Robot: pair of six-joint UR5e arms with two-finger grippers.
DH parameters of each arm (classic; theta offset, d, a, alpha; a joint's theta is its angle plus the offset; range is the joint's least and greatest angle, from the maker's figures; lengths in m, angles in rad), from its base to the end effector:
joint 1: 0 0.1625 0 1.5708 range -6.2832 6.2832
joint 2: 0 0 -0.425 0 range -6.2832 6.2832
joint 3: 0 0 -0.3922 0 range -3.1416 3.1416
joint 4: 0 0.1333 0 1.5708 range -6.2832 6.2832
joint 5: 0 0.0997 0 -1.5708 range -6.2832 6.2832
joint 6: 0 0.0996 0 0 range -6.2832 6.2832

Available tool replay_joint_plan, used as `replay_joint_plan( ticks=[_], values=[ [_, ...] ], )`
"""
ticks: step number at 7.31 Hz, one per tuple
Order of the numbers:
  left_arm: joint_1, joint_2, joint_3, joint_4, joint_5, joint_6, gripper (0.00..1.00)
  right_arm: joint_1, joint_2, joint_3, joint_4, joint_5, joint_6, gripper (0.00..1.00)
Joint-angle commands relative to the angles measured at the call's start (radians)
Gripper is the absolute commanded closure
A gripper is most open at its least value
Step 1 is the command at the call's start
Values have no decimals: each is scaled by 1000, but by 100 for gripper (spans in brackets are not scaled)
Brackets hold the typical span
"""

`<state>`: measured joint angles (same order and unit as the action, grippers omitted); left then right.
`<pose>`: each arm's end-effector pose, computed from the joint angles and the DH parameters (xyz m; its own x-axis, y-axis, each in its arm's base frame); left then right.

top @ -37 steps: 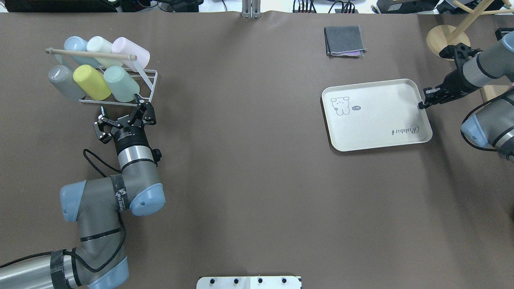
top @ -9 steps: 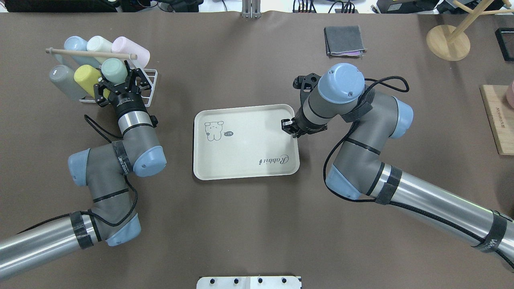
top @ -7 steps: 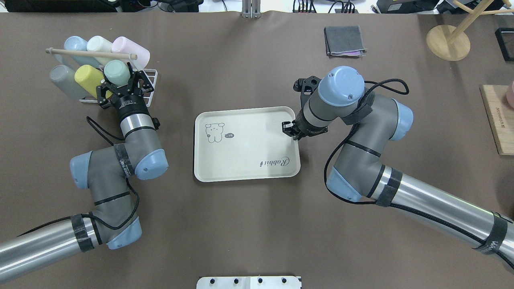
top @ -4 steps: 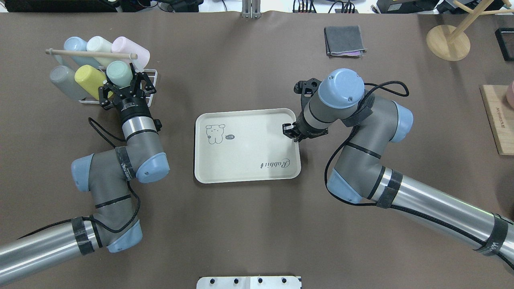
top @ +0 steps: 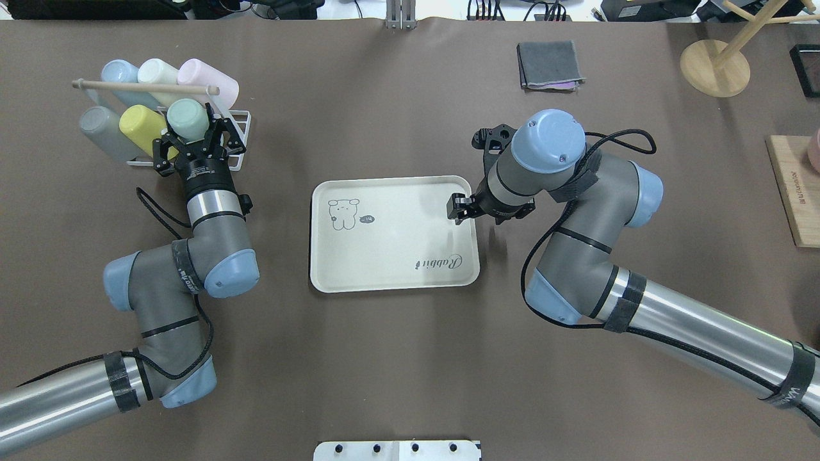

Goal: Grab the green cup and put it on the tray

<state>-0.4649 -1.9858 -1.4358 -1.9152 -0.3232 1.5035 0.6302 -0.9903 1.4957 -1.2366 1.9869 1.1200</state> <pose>0.4768 -0.4939 0.4104 -0.6807 0.3653 0.6350 -0.6852 -0.0108 -0.7282 -0.5193 -0.4940 0.3146 0.6145 -0.0450 0.7876 -0.0313 0.9962 0.0814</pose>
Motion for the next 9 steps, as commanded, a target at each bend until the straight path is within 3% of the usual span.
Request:
replay_joint_plan(
  ticks=[1,4,9],
  values=[
    [-1,4,0,-117,0,127,84,64,-11,9,-21,39,-18,1],
    [-3,18,-5,-142,0,127,84,296,-103,64,-90,212,-167,1],
    [-3,35,-5,-266,0,197,84,615,-321,266,-403,236,-660,0]
  ],
)
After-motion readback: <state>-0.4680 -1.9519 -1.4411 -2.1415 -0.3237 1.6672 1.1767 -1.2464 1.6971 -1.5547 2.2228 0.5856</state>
